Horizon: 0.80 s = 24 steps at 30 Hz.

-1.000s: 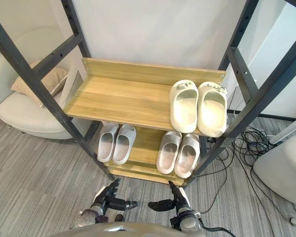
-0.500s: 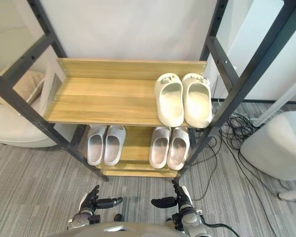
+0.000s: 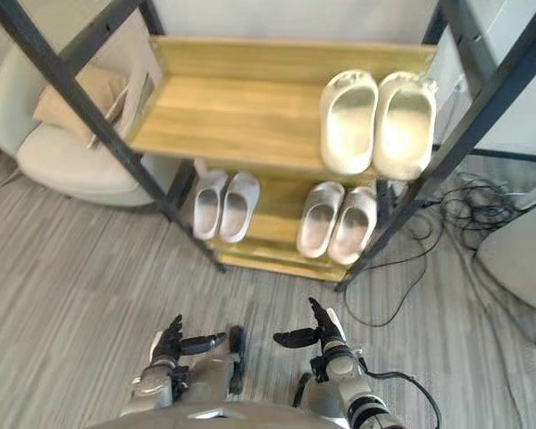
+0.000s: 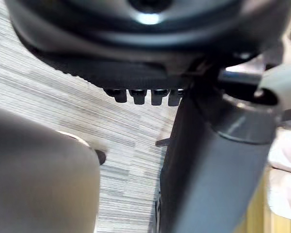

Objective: Organize the slippers on the shoe rack

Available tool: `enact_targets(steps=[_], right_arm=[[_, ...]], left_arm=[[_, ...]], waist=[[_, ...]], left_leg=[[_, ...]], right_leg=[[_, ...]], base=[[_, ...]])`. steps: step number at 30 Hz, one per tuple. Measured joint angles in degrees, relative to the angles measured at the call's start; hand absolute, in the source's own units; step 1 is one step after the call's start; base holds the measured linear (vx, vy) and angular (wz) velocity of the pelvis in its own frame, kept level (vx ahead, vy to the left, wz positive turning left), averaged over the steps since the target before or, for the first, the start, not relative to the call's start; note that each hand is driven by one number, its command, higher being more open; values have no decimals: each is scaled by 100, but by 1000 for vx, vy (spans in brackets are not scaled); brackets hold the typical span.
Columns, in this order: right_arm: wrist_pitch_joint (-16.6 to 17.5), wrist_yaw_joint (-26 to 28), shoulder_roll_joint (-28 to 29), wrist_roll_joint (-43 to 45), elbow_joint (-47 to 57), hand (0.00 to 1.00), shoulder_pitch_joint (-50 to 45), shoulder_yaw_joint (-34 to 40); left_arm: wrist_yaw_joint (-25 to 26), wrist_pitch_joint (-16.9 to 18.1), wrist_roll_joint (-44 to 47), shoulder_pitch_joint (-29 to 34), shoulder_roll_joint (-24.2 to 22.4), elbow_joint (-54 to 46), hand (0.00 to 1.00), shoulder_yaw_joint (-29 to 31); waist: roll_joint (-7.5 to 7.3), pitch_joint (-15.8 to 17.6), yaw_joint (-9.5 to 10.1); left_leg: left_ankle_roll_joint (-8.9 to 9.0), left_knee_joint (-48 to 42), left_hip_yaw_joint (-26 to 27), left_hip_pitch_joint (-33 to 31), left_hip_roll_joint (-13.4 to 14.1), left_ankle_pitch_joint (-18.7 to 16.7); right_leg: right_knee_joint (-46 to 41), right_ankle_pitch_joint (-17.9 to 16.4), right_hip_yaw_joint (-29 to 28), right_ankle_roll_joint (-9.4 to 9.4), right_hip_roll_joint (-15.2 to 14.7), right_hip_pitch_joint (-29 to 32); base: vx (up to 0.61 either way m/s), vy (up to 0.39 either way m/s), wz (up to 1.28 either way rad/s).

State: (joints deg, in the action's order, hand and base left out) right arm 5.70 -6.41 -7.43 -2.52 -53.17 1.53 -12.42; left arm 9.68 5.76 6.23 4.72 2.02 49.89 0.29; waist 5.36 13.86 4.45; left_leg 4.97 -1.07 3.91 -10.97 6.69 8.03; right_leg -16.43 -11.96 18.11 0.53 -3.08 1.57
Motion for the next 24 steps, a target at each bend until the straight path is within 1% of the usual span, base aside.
enact_targets(steps=[1,2,3,4,5,6,7,8,9,10,11,12,13,14,16,19,20,21,22,23,24], right_arm=[[-34,-13,21,27,3,100,-48,15],[-36,-28,51,27,0,100,-49,79],[-37,-38,52,27,-2,100,-50,179],[-45,-56,42,30,-5,100,-65,336],[-45,-63,8,31,-1,100,-115,461],[-46,-71,-12,30,-2,100,-147,497],[-45,-79,-25,28,-1,100,-175,529],[-45,-78,-16,28,0,100,-199,567],[-47,-65,-3,28,-1,100,-230,627],[-52,-52,14,29,-1,100,-228,665],[-55,-32,82,30,-3,100,-307,703],[-53,-14,125,30,2,100,-365,697],[-50,-3,220,30,3,100,-373,692],[-48,4,270,29,3,100,-373,690],[-43,25,398,28,1,100,-386,675],[-47,52,548,24,-42,100,-376,656],[-48,93,601,21,-101,100,-375,636],[-51,118,622,1,-155,100,-360,609],[-53,121,629,-8,-162,100,-361,607],[-63,122,659,-27,-166,100,-363,605],[-67,127,668,-28,-167,100,-367,603]], left_arm=[[-14,1,-3,-27,7,25,100,-23],[-21,16,-20,-111,101,82,100,-119],[-29,18,-25,-153,130,106,100,-154],[-29,27,-40,-169,150,112,100,-169],[-13,45,-81,-164,145,163,100,-170],[-4,46,-126,-152,135,214,100,-169],[-7,43,-156,-155,123,295,100,-173],[-17,39,-233,-184,121,387,100,-182],[-34,35,-256,-228,128,434,100,-213],[-33,35,-266,-230,135,436,100,-224],[-37,31,-308,-204,171,442,100,-256],[-30,27,-310,-171,194,439,100,-294],[-35,9,-369,-157,245,461,100,-361],[-49,3,-405,-135,269,464,100,-391],[-68,-12,-468,-116,257,570,100,-396],[-75,-12,-468,-117,254,574,100,-353],[-75,-8,-468,-116,254,613,100,-326],[-82,-4,-468,-116,254,661,100,-297],[-91,-4,-469,-114,256,666,100,-278],[-141,-2,-474,-104,281,673,100,-154],[-147,-2,-472,-103,298,679,100,-140]], waist=[[-59,20,-36],[-144,59,-39],[-128,48,-43],[-198,62,-67],[-218,68,-110],[-193,45,-133],[-164,17,-155],[-116,-14,-183],[-107,-22,-182],[-125,-26,-184],[-229,-83,-222],[-262,-123,-213],[-349,-185,-230],[-379,-245,-230],[-345,-400,-230],[-361,-408,-204],[-383,-429,-199],[-410,-451,-175],[-425,-460,-175],[-579,-452,-178],[-631,-452,-177]], left_leg=[[322,292,181,-24,12,-264],[254,23,540,-163,11,-273],[185,-270,671,-240,-24,-287],[60,-882,860,-321,-75,-376],[-63,-1420,1018,-218,-51,-561],[-100,-1657,1101,-106,8,-748],[-121,-1793,1206,105,125,-1052],[-142,-1824,1381,297,276,-1248],[-177,-1744,1514,295,313,-1275],[-178,-1675,1623,319,286,-1259],[-226,-1360,1597,430,141,-1218],[-303,-984,1544,603,45,-1152],[-333,-467,1379,784,-163,-871],[-366,-139,1297,883,-269,-710],[-460,635,1053,1075,-483,-340],[-502,641,901,1129,-588,-349],[-584,641,865,1187,-647,-399],[-644,641,843,1197,-716,-442],[-670,640,848,1202,-752,-461],[-746,633,852,1258,-909,-533],[-775,615,853,1279,-956,-556]], right_leg=[[276,185,347,-98,-40,-15],[326,270,560,-187,-171,46],[326,294,675,-208,-256,83],[327,337,833,-195,-398,147],[363,400,1027,-169,-505,126],[371,433,1148,-150,-535,111],[363,467,1304,-131,-563,114],[325,484,1510,-105,-596,105],[252,511,1755,-55,-648,81],[273,525,1840,-14,-656,39],[507,581,2046,88,-663,-146],[678,672,2215,172,-644,-293],[877,737,2414,224,-678,-452],[974,793,2479,278,-682,-491],[1039,878,2657,333,-711,-504],[1049,909,2774,381,-790,-656],[954,888,2784,423,-871,-698],[745,789,2796,508,-1008,-680],[629,716,2803,550,-1076,-661],[159,449,2850,729,-1375,-609],[28,370,2867,789,-1472,-611]], base=[[-172,-56,92],[-147,-34,111],[-92,-17,91],[-85,-15,92],[-49,0,94],[-43,40,87],[-39,99,83],[-72,172,99],[-91,179,87],[-144,214,102],[-105,134,89],[-97,159,113],[-56,120,82],[-70,142,77],[-64,135,68],[-23,87,35],[15,107,21],[18,116,12],[32,132,17],[42,118,20],[76,136,34]])
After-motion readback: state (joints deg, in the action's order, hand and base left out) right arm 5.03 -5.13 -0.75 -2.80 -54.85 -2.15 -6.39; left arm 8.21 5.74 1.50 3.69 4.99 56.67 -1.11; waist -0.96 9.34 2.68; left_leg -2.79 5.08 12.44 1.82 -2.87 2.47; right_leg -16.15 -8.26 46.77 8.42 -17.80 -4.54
